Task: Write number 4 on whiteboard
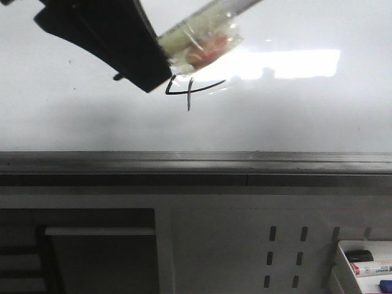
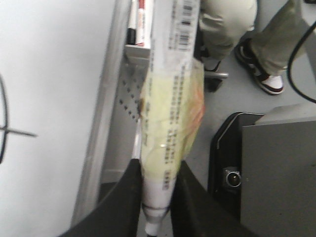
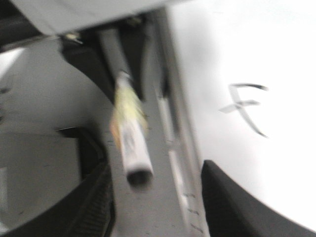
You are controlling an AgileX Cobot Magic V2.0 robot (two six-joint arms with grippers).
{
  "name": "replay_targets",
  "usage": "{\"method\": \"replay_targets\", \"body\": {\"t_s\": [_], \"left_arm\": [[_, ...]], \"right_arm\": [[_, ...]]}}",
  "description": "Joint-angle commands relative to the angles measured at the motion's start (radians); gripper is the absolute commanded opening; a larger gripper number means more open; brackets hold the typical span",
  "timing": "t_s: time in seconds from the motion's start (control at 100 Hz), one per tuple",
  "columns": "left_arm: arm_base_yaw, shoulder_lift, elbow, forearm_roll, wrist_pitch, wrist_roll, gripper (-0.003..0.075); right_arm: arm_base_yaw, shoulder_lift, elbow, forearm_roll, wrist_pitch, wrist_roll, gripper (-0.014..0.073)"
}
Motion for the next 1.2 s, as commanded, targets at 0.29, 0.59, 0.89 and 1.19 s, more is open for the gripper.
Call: {"method": "replay_targets", "body": {"t_s": [0.29, 0.59, 0.89, 1.19], "left_arm": [[0.082, -0.326, 0.231, 0.514, -0.336, -0.772, -0.002], [0.395, -0.356, 0.421, 0.439, -0.593, -0.988, -0.002], [0.457, -0.257, 0.421, 0.453, -0.696, -0.986, -0.002], [0.457, -0.17, 0.421, 0.453, -0.729, -0.986, -0.002]], "right_arm": [[-0.122, -0.175, 0.015, -0.16, -0.162, 0.257, 0.0365], [-0.124, -0.173, 0.067, -0.16, -0.189, 0.257, 0.0365], [-0.124, -0.173, 0.086, -0.16, -0.203, 0.257, 0.0365], [-0.124, -0.173, 0.086, -0.16, -0.203, 0.257, 0.0365]]}}
